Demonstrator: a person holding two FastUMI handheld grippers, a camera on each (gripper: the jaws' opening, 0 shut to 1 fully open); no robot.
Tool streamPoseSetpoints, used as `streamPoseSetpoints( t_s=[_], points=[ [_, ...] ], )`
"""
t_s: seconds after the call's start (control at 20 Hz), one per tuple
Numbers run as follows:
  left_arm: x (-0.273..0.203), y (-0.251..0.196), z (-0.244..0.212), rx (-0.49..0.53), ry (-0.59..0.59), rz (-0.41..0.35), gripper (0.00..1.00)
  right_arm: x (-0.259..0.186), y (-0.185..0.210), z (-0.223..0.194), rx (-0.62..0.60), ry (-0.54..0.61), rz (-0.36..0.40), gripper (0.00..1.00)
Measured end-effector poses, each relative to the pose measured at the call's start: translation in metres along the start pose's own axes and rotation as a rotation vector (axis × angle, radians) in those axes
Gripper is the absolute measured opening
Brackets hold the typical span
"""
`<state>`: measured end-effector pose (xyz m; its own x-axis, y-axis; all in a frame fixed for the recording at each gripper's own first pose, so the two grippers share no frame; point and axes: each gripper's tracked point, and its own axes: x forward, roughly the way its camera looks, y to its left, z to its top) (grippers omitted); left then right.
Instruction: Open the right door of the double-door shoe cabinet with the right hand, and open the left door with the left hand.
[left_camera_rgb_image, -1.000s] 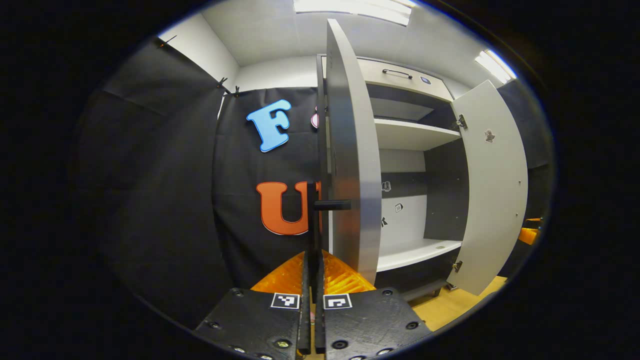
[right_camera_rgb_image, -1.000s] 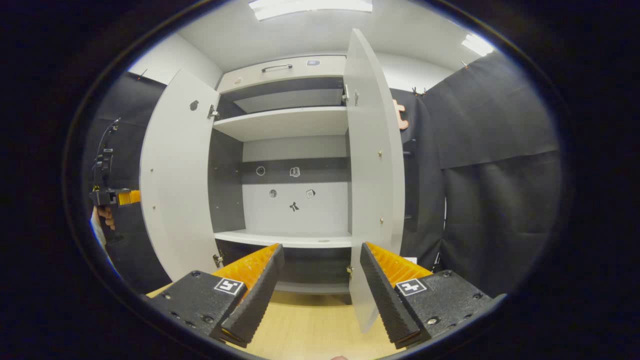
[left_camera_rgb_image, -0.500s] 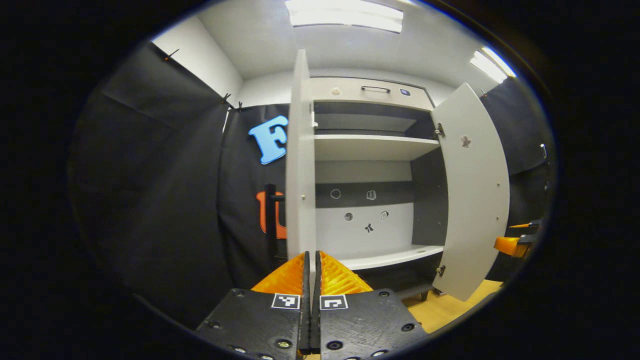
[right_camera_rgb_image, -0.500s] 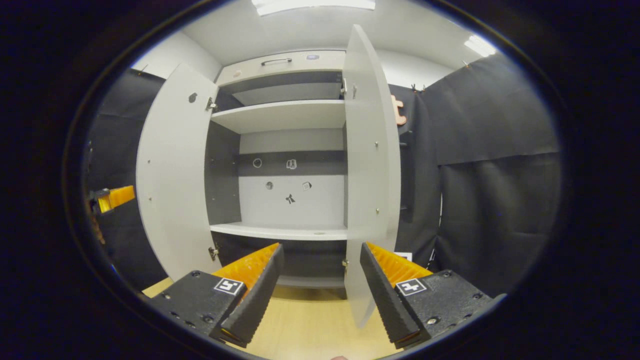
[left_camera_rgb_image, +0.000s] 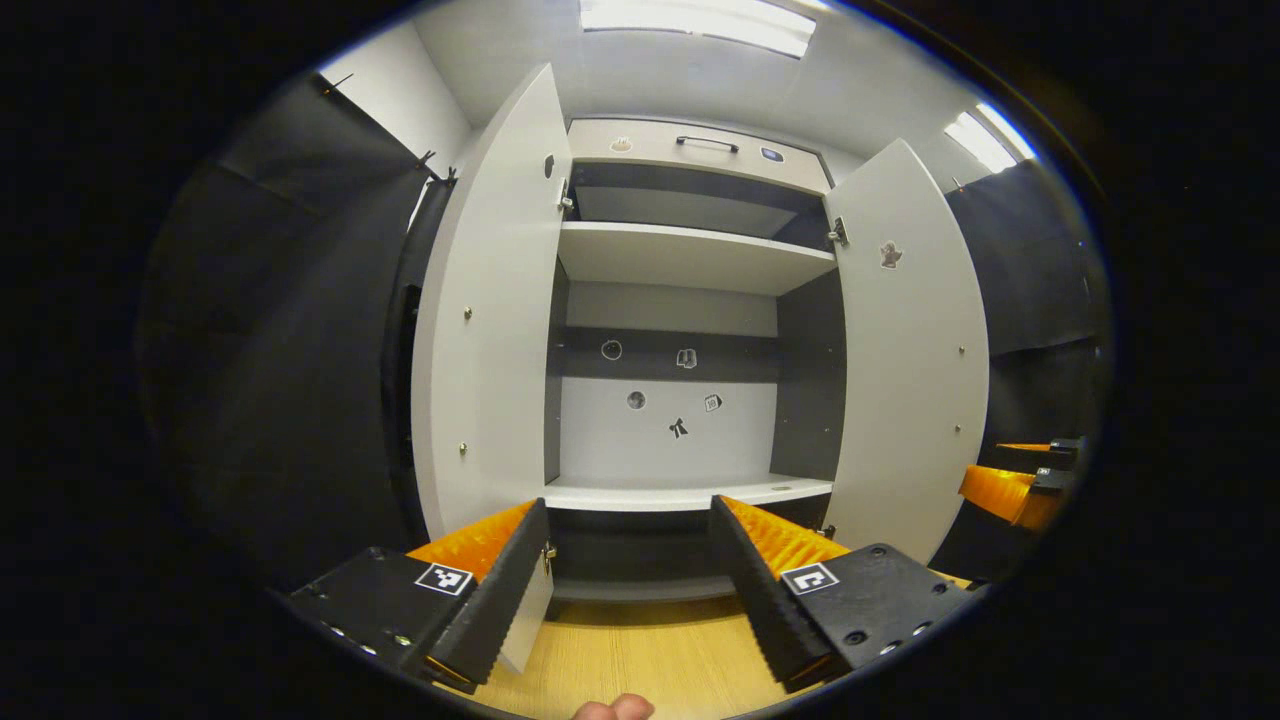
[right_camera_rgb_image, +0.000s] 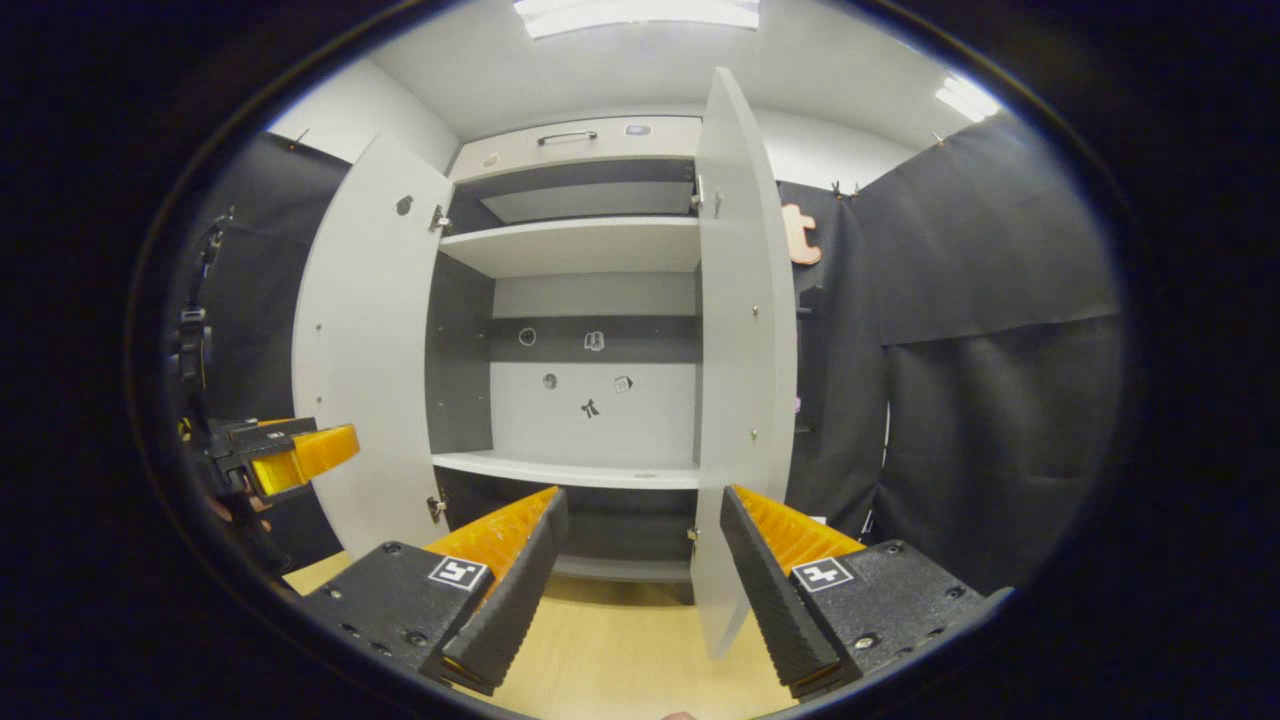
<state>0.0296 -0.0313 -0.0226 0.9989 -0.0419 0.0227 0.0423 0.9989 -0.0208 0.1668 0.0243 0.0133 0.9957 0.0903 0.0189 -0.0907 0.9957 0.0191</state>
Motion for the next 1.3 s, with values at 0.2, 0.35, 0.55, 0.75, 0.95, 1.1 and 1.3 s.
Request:
streamPoseSetpoints(
  t_s=[0.2,0.35,0.55,0.75,0.95,1.1,1.3],
  points=[
    [0.005,-0.008,-0.007,0.007,0.014,-0.011,0.97,-0.001,-0.002,-0.002,0.009,0.007,-0.011,0.96],
    [0.002,-0.013,-0.009,0.012,0.019,-0.011,0.97,-0.001,-0.003,-0.003,0.021,0.008,-0.016,0.96],
    [-0.001,-0.017,-0.002,0.01,0.007,-0.018,0.97,-0.001,-0.001,-0.003,0.031,0.006,-0.01,0.95],
    [-0.007,-0.016,0.005,0.025,-0.019,0.002,0.97,0.0,0.0,-0.002,0.027,0.004,-0.002,0.96],
    [-0.012,-0.013,0.006,0.025,-0.018,0.006,0.97,0.001,0.006,-0.001,0.033,-0.003,0.019,0.95],
    [-0.016,-0.013,0.006,0.022,-0.024,0.008,0.97,0.0,0.007,0.0,0.02,-0.003,0.03,0.96],
    [-0.017,-0.014,0.003,0.023,-0.013,0.0,0.97,-0.001,0.01,-0.002,0.021,0.007,0.039,0.96]
  ],
)
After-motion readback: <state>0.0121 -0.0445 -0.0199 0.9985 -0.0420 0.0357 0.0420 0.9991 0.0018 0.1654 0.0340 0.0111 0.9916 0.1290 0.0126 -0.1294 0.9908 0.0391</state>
